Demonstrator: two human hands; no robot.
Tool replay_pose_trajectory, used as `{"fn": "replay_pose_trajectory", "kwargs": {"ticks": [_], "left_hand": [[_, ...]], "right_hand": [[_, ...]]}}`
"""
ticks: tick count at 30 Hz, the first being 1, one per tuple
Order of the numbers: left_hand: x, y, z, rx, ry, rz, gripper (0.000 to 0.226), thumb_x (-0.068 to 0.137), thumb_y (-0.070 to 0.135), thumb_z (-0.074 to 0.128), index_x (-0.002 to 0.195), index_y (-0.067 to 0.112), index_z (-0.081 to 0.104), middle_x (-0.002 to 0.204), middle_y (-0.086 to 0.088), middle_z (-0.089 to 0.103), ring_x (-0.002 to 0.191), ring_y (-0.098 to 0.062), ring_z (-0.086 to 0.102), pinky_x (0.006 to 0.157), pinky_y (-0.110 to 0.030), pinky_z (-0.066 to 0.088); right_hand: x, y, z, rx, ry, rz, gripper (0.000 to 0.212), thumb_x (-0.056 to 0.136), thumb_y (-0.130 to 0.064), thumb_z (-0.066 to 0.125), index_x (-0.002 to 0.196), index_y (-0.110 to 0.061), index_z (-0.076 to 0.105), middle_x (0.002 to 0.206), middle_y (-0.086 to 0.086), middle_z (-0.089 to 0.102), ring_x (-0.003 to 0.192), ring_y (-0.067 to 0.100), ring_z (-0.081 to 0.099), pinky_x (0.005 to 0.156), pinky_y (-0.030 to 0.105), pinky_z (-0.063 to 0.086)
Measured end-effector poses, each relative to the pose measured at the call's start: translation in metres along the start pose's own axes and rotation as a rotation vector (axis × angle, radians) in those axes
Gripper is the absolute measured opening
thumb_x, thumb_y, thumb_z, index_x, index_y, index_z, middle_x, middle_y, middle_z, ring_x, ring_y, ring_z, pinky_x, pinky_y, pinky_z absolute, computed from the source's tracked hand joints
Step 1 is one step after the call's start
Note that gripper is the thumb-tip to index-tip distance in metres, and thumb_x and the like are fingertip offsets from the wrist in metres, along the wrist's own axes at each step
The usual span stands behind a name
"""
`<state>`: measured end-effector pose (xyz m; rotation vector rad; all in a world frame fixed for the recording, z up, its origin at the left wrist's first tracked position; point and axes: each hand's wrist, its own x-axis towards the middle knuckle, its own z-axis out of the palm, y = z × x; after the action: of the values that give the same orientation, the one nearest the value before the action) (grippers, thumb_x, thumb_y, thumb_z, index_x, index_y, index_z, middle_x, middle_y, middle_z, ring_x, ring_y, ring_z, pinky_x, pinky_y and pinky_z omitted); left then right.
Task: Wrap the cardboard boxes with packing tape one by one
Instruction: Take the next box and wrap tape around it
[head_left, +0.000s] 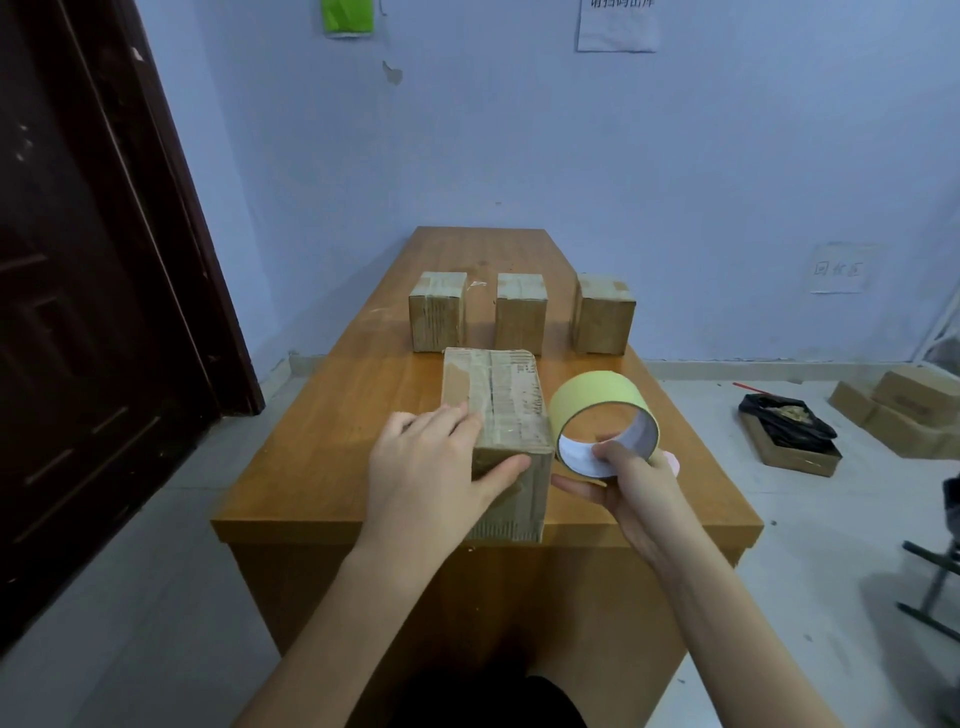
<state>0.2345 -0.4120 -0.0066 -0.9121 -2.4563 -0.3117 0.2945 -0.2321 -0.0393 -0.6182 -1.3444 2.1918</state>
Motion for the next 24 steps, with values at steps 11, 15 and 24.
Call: {"fn": "replay_pose_trajectory", "kwargs": {"ticks": [11, 15, 24], "left_hand": [[0.009, 0.030, 0.022, -0.001, -0.061, 0.204, 0.062, 0.096, 0.049, 0.015, 0.149, 0.017, 0.017, 0.154, 0.001, 0.022, 0.142, -0.012, 0.017, 0.113, -0.026, 0.007], [0.010, 0.028, 0.024, -0.087, -0.035, 0.207, 0.060, 0.097, 0.050, 0.025, 0.149, 0.021, 0.017, 0.154, 0.006, 0.021, 0.142, -0.008, 0.016, 0.114, -0.024, 0.010], [-0.002, -0.013, 0.007, -0.192, -0.001, 0.155, 0.064, 0.095, 0.047, 0.038, 0.146, 0.024, 0.008, 0.150, 0.012, 0.011, 0.136, -0.002, 0.006, 0.106, -0.023, -0.001]], "right_hand": [[0.010, 0.008, -0.009, -0.128, -0.041, 0.038, 0.011, 0.091, 0.002, 0.053, 0.095, -0.006, 0.048, 0.102, 0.022, 0.059, 0.067, 0.036, 0.071, 0.066, 0.051, 0.059], [0.009, 0.009, -0.009, -0.129, -0.062, 0.032, 0.011, 0.091, 0.002, 0.053, 0.094, -0.007, 0.048, 0.105, 0.023, 0.057, 0.068, 0.034, 0.072, 0.063, 0.047, 0.060], [0.011, 0.006, -0.007, -0.156, -0.048, 0.045, 0.012, 0.092, 0.002, 0.052, 0.097, -0.008, 0.047, 0.114, 0.027, 0.058, 0.073, 0.038, 0.071, 0.068, 0.053, 0.058]]}}
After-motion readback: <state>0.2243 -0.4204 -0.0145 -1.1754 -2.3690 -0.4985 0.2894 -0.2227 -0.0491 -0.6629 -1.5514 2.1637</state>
